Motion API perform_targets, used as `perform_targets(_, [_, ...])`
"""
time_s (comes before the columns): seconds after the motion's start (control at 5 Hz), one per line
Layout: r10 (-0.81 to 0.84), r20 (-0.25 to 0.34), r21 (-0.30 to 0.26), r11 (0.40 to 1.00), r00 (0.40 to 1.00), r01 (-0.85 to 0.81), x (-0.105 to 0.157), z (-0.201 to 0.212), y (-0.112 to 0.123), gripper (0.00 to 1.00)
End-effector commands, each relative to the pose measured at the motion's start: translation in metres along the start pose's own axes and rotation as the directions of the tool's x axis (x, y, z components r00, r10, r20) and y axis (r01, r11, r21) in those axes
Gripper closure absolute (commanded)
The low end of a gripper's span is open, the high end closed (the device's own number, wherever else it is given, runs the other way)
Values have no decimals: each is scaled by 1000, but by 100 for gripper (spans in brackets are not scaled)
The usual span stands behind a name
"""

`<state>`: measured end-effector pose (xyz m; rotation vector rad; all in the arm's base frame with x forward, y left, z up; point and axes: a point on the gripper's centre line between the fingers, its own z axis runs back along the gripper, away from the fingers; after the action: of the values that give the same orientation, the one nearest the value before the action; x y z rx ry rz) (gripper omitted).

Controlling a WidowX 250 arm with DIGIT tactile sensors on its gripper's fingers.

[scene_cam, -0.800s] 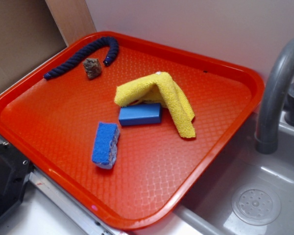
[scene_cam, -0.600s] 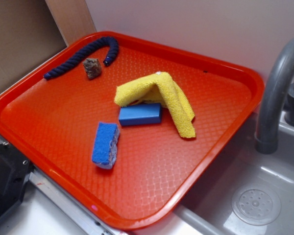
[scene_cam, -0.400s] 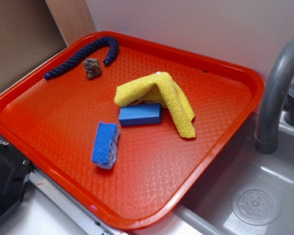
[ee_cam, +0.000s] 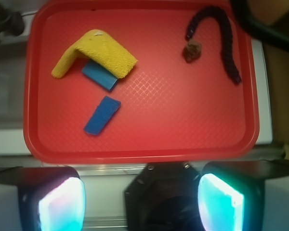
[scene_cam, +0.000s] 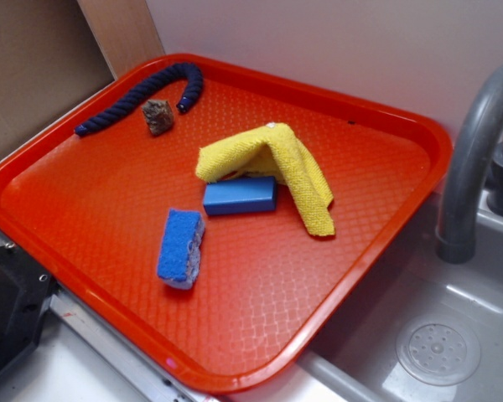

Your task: Grab the blue sponge.

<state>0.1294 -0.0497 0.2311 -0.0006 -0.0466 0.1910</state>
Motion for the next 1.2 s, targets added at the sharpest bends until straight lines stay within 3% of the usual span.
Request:
perform_targets(0.0, [351, -163, -43, 931, 922, -362, 2, -24, -50, 0])
perform_targets(0.2, [390, -207, -16, 916, 897, -402, -5, -52, -66, 0])
perform_targets(0.6, [362, -142, 23, 932, 921, -363, -3, -102, -69, 0])
perform_targets(1.0, [349, -140, 90, 936, 927, -339, 24, -151, -60, 0])
